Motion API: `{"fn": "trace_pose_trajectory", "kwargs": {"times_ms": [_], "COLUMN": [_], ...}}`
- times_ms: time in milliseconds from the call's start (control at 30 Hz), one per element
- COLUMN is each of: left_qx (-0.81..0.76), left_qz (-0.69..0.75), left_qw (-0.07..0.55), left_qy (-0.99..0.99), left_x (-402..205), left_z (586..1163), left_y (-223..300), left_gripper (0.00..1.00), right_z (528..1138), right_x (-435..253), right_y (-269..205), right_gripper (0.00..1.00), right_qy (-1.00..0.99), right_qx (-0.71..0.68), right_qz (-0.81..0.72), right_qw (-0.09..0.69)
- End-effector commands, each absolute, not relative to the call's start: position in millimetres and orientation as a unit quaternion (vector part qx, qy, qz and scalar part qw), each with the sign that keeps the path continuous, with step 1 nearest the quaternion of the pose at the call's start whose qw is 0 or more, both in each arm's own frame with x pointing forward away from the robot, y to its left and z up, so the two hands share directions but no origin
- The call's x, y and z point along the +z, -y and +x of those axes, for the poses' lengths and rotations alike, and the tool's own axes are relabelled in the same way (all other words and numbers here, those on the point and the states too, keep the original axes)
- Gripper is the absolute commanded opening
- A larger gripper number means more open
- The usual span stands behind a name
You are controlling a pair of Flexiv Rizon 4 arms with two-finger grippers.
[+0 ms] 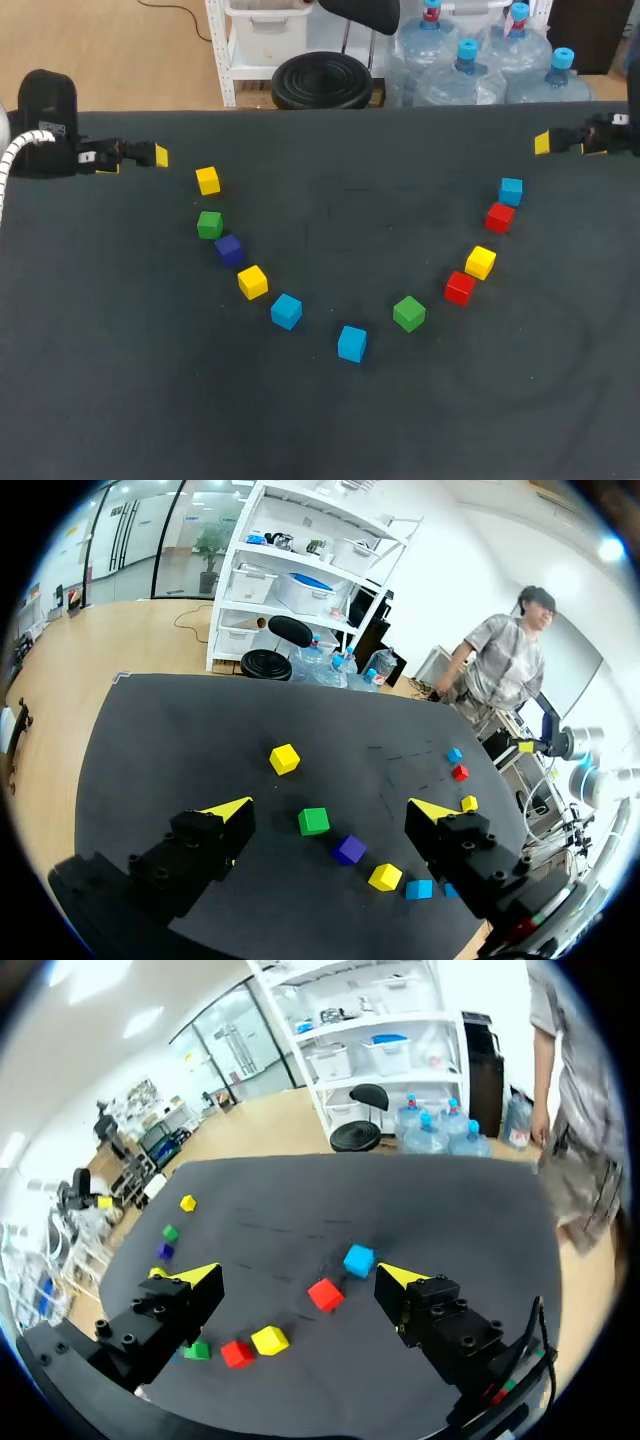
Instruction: Place the blue cubes, place green cubes on the blue cubes, place the yellow cubes on the green cubes, then place the red cubes on the yellow cubes, and place purple cube on the red cubes.
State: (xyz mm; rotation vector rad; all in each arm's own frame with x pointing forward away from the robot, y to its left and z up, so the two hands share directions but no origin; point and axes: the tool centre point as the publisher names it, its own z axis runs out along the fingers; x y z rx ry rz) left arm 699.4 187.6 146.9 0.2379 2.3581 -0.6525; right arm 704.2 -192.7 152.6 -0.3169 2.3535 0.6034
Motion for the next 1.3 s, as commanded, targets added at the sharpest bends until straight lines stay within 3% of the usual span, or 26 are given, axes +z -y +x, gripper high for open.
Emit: {"fn": "trace_pose_trajectory", "kwargs": {"times_ms": [33,400,867,1300], "left_qx": [-0.246,-0.246,-0.246,-0.246], "left_qz": [0.09,0.09,0.09,0.09], "left_qw": [0.333,0.333,0.333,0.333], "left_qy": [-0.906,-0.906,-0.906,-0.906], "left_x": [148.6,148.6,148.6,148.6], "left_z": [699.5,699.5,699.5,699.5], "left_y": [-186.0,-186.0,-186.0,-186.0], "left_gripper": [1.0,1.0,1.0,1.0], "right_z": [694.0,673.2,630.6,714.8], "right_x": [173.2,191.2,139.9,128.0], "right_y": [214.2,197.6,183.6,168.1], "right_gripper": [1.0,1.0,1.0,1.0], "right_qy": [-0.916,-0.899,-0.828,-0.794], "right_qx": [0.209,0.142,0.12,0.05], "right_qz": [-0.138,-0.363,-0.534,-0.589], "right_qw": [0.312,0.2,0.126,0.143]}}
